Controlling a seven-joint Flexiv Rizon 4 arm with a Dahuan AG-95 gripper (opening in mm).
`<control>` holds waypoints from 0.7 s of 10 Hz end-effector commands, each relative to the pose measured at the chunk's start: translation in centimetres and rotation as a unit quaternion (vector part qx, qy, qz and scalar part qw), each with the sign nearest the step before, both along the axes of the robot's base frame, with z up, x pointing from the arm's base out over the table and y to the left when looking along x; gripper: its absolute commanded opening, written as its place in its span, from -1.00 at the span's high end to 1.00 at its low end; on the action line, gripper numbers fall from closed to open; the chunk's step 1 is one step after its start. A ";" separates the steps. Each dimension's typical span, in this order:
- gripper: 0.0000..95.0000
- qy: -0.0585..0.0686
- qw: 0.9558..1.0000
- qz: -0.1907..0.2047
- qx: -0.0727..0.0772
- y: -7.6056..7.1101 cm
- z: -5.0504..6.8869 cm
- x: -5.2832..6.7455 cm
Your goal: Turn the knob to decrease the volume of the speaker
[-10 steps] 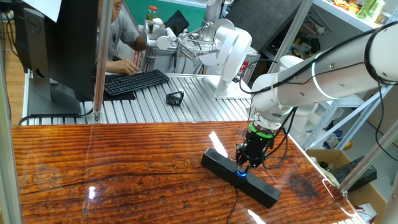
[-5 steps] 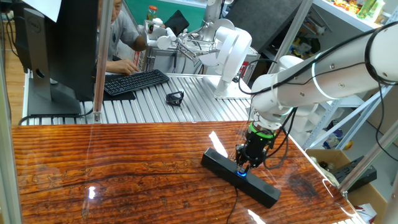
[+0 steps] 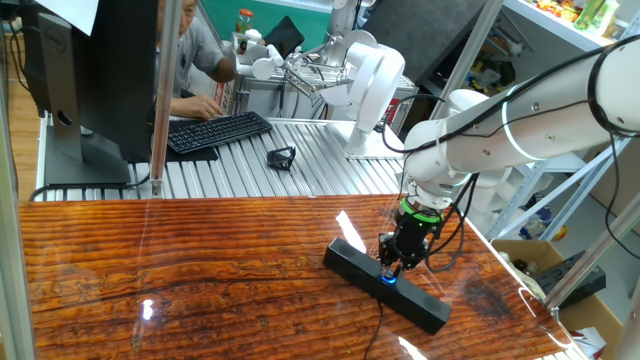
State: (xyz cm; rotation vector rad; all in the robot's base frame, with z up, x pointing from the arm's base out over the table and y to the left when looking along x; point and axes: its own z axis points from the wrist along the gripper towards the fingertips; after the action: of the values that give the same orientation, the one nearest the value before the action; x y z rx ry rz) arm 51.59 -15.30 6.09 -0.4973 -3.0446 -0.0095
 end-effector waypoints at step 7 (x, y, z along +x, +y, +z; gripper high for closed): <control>1.00 -0.001 1.000 0.026 -0.003 0.0 0.0 0.0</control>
State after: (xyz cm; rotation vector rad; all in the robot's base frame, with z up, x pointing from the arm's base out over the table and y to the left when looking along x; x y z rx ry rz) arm 51.57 -15.28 6.09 -0.4154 -3.0584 -0.0001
